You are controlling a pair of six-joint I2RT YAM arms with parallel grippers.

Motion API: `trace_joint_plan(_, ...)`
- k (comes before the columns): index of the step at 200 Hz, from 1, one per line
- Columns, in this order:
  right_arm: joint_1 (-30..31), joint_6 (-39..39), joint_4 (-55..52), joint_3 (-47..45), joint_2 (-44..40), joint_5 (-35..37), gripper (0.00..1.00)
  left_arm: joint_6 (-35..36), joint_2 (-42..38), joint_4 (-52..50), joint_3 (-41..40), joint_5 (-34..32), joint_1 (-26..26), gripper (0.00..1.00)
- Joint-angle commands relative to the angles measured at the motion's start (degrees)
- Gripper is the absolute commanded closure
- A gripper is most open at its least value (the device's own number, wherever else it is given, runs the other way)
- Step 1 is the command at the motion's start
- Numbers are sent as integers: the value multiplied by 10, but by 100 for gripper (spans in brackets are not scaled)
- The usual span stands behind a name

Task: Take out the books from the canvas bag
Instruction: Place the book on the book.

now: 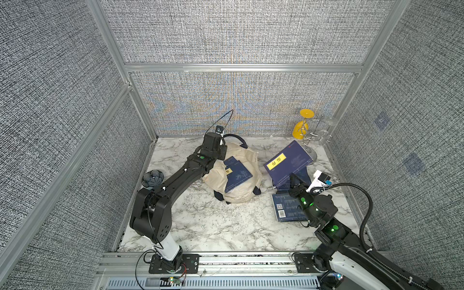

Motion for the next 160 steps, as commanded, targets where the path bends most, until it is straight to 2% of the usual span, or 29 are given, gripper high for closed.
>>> trace_joint_plan(1,-19,59,0,-9,2,41,100,-1,2,-18,3,10,2,100)
trace_joint_plan(36,-56,164,40,-40,60,62,100,-4,2,-21,4,15,2,100)
trace_joint_plan(56,-67,180,109,-50,114,54,100,-6,2,-22,4,19,3,100)
trace_joint_plan(83,-81,237,148,-54,181,70,100,-9,1,-23,5,20,3,100)
trace_joint_plan(103,-89,234,206,-58,228,65,100,-10,1,-24,4,23,2,100)
trace_joint_plan(129,-92,303,149,-43,266,86,100,-11,2,-24,5,26,2,100)
trace_joint_plan(160,-95,342,166,-30,328,78,100,-15,3,-27,7,30,3,100)
